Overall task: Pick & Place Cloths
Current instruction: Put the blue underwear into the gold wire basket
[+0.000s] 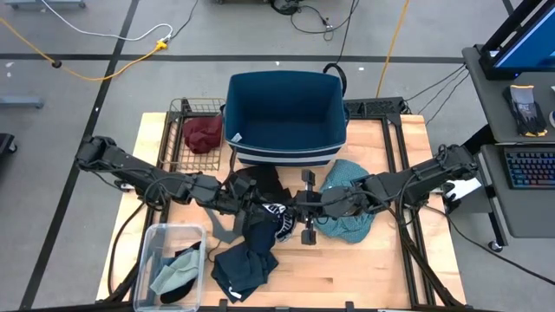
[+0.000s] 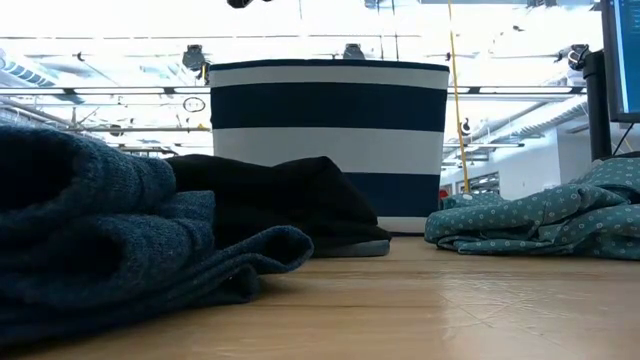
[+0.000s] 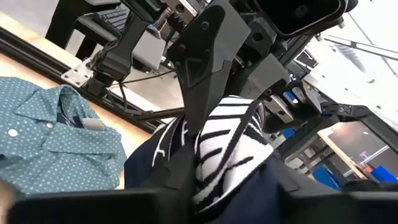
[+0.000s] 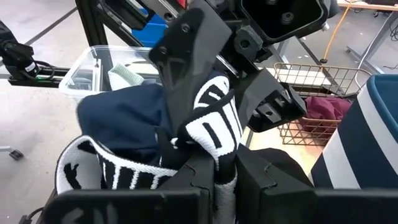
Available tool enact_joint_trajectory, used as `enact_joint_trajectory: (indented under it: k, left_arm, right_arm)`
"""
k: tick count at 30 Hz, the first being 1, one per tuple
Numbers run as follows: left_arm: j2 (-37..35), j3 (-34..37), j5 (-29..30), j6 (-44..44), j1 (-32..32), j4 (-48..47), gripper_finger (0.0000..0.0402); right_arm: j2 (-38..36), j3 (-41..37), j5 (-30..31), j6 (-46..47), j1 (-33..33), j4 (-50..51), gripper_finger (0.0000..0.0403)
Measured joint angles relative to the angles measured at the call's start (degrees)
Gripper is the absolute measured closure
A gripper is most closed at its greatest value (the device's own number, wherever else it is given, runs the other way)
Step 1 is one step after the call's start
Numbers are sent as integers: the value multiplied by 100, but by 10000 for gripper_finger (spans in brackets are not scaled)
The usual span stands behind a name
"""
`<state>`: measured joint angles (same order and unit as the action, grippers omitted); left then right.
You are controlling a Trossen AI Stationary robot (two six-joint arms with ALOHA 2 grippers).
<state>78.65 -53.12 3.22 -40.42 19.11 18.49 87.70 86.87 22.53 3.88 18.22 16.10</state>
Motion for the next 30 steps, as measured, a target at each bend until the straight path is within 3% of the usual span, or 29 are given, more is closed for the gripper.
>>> enact_joint_trajectory:
  k: [4,7,15,20,25,30]
  left_arm:
    - [-2,4,-64,1,-2,-13,357]
    - [3,4,-127,-33,3,-5,357]
    - [40,28,-290,-328,14,-131,358]
    - [38,31,-580,-622,71,-171,358]
    - [-23,31,-523,-951,112,-302,358]
    - [-439,15,-101,-1115,181,-1002,358]
  right_arm:
    - [-11,0,-196,-26,0,-23,384]
    - [-11,0,-468,-36,-7,-7,370]
    - [-73,7,-810,32,85,785,260]
    - [-270,38,-1213,252,272,1560,215]
    - [-527,24,-1286,728,409,2304,205]
    - [-876,-70,-1332,1056,550,2764,234]
